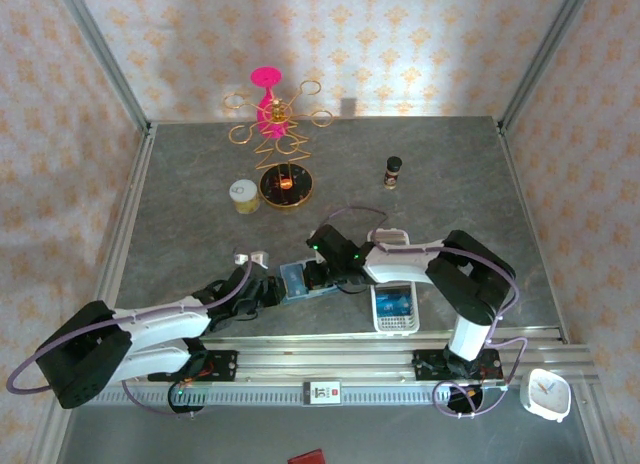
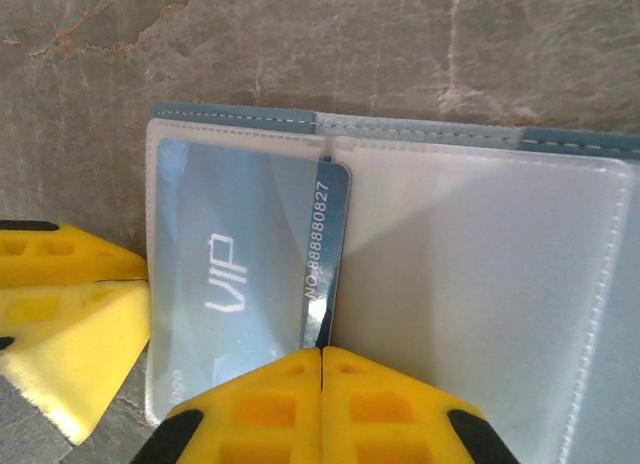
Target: Put the credit cards into the card holder
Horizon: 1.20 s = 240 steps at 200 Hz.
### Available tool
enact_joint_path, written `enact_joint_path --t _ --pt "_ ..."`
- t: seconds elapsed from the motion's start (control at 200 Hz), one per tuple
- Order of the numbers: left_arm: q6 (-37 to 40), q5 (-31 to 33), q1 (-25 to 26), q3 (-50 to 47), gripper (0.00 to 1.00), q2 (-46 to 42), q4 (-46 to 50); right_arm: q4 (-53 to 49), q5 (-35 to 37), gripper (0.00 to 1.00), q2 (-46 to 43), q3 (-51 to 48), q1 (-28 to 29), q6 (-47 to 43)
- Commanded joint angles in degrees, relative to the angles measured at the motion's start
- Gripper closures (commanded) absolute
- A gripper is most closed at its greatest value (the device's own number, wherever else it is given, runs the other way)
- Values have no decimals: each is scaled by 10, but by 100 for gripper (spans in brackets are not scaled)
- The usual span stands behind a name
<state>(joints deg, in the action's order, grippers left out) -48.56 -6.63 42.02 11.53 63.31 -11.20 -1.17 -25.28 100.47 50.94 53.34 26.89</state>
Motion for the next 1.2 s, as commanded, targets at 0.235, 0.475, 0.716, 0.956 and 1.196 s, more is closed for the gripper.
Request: enact_joint_path --t 0.235,0.475,0.716,0.956,1.196 --pt "-13 26 5 -8 66 -16 -2 -19 77 82 -76 -27 12 16" --pt "-14 33 5 -5 66 -26 3 -63 148 72 -121 -69 12 43" --pt "-12 28 5 -2 66 -27 6 -73 172 62 -109 -77 12 53" --pt "-11 26 5 -4 67 -23 2 -58 144 61 -75 -62 18 50" --pt "-11 27 5 -8 67 -20 2 -13 106 57 -70 -63 20 64"
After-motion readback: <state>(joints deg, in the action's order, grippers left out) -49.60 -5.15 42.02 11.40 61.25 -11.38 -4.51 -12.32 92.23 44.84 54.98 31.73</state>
